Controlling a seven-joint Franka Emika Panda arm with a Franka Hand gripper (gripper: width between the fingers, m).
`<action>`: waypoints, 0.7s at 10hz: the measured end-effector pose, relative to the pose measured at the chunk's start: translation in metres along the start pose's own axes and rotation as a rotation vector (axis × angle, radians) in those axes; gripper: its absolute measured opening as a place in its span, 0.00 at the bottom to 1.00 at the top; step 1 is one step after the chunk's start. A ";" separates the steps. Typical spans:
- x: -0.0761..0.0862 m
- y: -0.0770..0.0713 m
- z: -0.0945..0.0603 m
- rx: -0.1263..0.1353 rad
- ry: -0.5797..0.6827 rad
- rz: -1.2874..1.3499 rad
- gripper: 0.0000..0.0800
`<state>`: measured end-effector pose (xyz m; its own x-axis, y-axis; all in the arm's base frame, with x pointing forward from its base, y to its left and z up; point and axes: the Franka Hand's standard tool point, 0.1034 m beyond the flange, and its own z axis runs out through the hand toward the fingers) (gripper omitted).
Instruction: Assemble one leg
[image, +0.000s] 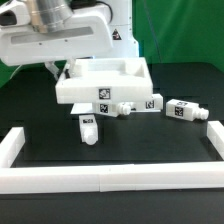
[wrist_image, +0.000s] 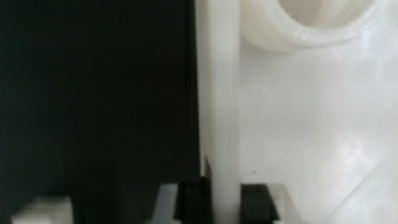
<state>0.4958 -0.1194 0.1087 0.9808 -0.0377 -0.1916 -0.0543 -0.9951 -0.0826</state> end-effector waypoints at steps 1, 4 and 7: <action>0.001 0.002 0.001 0.002 0.012 0.000 0.07; -0.001 0.001 0.005 0.002 0.003 0.000 0.07; 0.020 -0.027 0.010 -0.008 0.003 0.063 0.07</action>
Offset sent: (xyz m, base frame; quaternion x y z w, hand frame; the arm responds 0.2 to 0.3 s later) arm 0.0000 0.0000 0.0000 0.0000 0.0000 0.0000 1.0000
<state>0.5150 -0.0921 0.0976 0.9760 -0.1006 -0.1931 -0.1145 -0.9915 -0.0622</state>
